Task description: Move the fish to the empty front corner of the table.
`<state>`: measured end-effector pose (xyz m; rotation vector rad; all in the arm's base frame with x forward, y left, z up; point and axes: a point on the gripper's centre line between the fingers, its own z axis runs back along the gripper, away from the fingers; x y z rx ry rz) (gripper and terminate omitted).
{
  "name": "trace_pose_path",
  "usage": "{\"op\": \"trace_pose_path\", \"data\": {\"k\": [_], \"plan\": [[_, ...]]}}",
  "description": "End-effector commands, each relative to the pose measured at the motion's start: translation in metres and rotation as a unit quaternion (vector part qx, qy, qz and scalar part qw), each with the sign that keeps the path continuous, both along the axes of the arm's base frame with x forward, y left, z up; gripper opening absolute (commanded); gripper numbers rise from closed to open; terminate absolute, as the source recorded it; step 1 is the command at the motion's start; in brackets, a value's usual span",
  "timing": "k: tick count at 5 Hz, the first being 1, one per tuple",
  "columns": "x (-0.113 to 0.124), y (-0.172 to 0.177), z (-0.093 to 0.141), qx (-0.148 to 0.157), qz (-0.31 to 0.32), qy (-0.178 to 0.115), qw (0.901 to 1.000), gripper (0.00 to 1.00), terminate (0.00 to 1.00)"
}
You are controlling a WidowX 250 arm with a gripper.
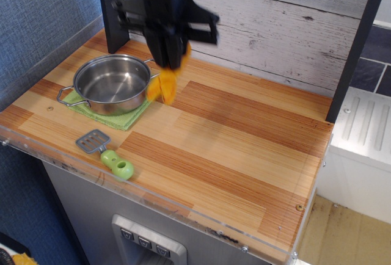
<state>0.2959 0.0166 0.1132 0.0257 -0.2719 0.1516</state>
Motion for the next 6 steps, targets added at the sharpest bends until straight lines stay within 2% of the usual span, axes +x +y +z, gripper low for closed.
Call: {"op": "trace_pose_path", "data": {"k": [1, 2, 4, 6], "plan": [[-0.023, -0.041, -0.007, -0.014, -0.059, -0.005, 0.9981, 0.00, 0.00], [-0.030, -0.067, -0.022, -0.025, -0.092, 0.008, 0.9954, 0.00, 0.00], [-0.042, -0.102, -0.046, -0.027, -0.139, 0.028, 0.9895, 0.00, 0.00], [-0.037, -0.114, -0.065, -0.024, -0.161, 0.049, 0.9854, 0.00, 0.00]]}}
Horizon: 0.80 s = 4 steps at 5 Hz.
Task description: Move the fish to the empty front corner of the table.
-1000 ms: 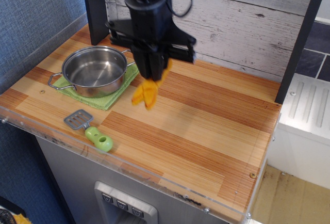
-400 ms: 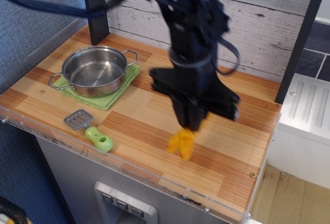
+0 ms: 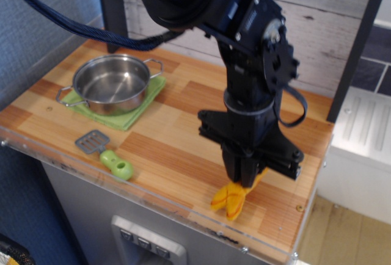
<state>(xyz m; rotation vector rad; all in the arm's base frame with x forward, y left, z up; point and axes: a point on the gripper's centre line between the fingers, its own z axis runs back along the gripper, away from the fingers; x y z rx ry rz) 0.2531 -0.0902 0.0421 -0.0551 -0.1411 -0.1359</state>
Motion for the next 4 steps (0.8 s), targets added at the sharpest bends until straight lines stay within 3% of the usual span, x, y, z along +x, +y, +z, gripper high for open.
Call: {"op": "trace_pose_path", "data": {"k": [1, 2, 4], "plan": [[0.011, -0.006, 0.000, -0.001, -0.012, -0.011, 0.9999, 0.00, 0.00], [0.014, -0.007, -0.007, -0.002, -0.013, 0.009, 0.9999, 1.00, 0.00], [0.014, -0.008, 0.006, -0.011, -0.007, -0.001, 0.9999, 1.00, 0.00]]}}
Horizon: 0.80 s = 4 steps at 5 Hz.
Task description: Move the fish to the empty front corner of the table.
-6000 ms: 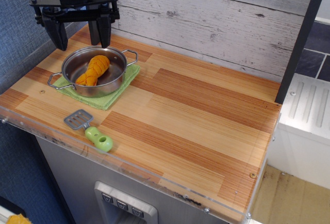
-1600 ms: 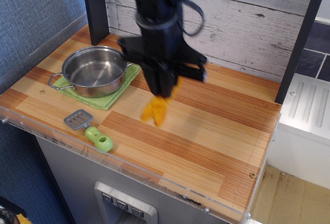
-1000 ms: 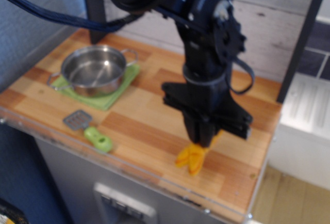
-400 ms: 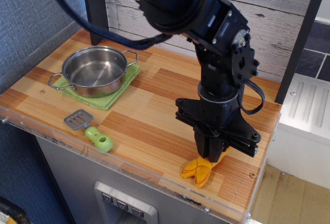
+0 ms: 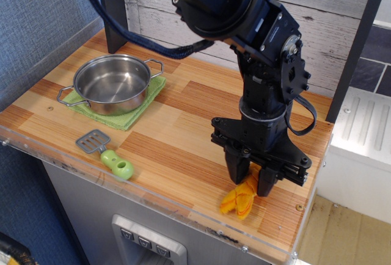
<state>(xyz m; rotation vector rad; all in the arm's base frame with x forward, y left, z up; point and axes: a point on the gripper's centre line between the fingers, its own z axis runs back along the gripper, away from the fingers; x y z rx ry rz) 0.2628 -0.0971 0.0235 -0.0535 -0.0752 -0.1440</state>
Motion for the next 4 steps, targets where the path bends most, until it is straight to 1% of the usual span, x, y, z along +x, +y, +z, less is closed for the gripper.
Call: {"op": "trace_pose_path", "data": {"k": [1, 2, 3, 4], "plan": [[0.007, -0.001, 0.033, -0.035, -0.010, -0.048, 0.9982, 1.00, 0.00], [0.007, 0.001, 0.045, -0.038, -0.011, -0.064, 0.9972, 1.00, 0.00], [0.006, 0.005, 0.068, -0.040, -0.004, -0.087, 0.9954, 1.00, 0.00], [0.005, 0.012, 0.100, -0.042, 0.003, -0.123, 0.9915, 1.00, 0.00]]}}
